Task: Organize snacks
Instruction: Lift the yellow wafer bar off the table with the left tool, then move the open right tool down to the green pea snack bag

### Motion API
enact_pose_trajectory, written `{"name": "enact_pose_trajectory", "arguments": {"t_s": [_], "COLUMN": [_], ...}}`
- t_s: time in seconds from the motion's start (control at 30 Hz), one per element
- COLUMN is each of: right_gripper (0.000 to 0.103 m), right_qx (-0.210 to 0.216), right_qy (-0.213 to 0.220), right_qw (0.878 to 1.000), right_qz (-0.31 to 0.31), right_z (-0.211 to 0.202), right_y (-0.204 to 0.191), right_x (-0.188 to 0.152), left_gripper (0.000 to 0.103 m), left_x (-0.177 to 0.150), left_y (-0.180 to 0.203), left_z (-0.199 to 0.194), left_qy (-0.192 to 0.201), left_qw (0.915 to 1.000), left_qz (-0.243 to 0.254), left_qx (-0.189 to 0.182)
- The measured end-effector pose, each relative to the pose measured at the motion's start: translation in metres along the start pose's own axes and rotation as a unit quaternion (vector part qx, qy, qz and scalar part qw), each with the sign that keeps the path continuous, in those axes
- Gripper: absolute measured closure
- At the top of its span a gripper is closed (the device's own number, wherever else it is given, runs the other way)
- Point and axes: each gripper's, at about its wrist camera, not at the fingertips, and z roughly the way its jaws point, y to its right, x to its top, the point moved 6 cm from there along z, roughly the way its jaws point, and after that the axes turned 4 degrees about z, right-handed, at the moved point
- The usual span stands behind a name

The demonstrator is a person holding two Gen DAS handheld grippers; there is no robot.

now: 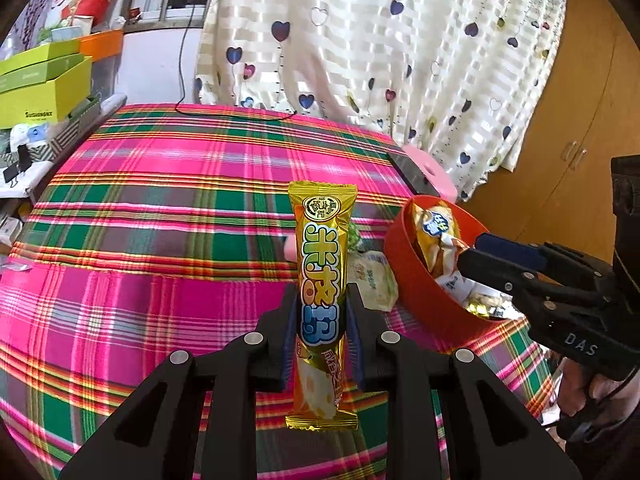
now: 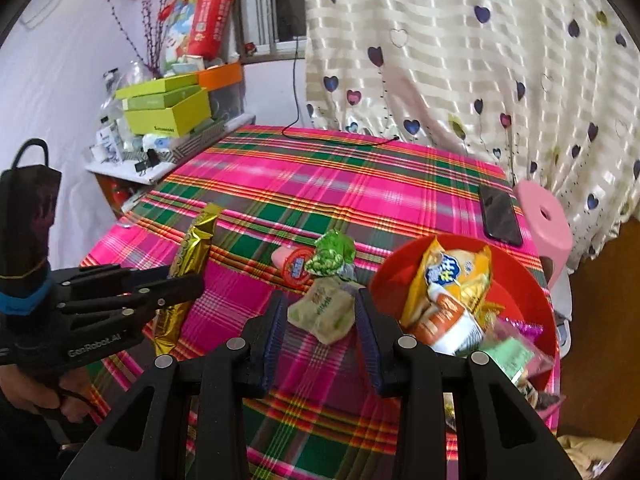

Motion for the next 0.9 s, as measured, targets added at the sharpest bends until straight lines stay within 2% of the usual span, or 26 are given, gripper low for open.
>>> {"name": "enact_pose_trajectory", "arguments": {"t_s": [0.43, 0.77, 0.9], "right_gripper": [0.07, 0.07, 0.07], "right_qx": [-0.031, -0.1, -0.147], "right_qy": [-0.008, -0.002, 0.007], "right_qw": [0.999, 0.992, 0.985], "right_qz": [-0.035, -0.072, -0.091], "right_z": [0.029, 0.043, 0.043], "right_y": [-0.009, -0.004, 0.004], "right_x": [0.012, 0.031, 0.043], "left_gripper": [0.08, 0.08, 0.08], "left_x": [0.005, 0.004, 0.004], "left_y": [-0.024, -0.042, -0.047], "left_z": [0.004, 0.011, 0.015], "left_qy": [0.005, 0.006, 0.009], "left_qw": [0.9997, 0.9994, 0.9992], "left_qz": [-0.018, -0.033, -0.038], "left_qx": [0.015, 0.011, 0.004]}}
